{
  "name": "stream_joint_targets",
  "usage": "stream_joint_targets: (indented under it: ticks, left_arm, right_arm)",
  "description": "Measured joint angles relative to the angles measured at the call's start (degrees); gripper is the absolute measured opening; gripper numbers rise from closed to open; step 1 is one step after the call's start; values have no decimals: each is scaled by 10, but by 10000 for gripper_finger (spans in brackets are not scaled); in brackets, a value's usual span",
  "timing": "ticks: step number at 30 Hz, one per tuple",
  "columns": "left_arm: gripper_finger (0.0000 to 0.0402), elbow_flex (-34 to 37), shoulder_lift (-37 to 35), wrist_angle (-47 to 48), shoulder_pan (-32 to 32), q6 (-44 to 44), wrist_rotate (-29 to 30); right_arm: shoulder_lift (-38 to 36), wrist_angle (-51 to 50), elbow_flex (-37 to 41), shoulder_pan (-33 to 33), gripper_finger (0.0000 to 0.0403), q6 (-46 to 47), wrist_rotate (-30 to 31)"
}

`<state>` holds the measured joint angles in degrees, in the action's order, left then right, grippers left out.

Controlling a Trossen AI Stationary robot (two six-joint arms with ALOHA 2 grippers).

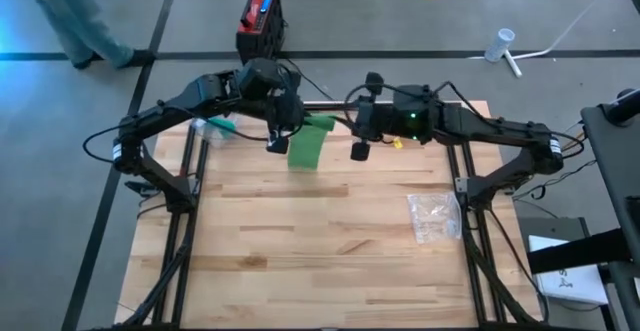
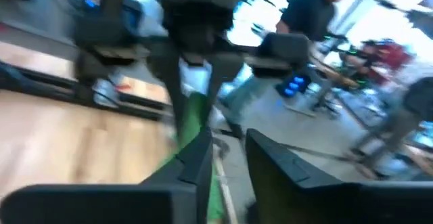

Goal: Roll bandage
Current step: Roll the green bandage

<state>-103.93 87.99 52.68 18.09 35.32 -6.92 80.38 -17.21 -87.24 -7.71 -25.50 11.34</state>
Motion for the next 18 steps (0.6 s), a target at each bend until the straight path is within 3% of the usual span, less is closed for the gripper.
stream_joint_targets:
  ticks: [4,9,12,18]
  left_arm:
    - [33,0,0,-16,-1,1,0]
    - [34,1,0,-17,-2,1,0]
    - [31,1,0,-17,-3,1,5]
    - [29,1,-2,-20,-5,1,4]
  right_arm:
    - [27,-2,0,-7,107,25,-34]
    - [52,-3,1,-10,111,26,-4]
    - [59,-7,-1,-12,90,20,13]
    - [53,-39,-2,-13,12,2,18]
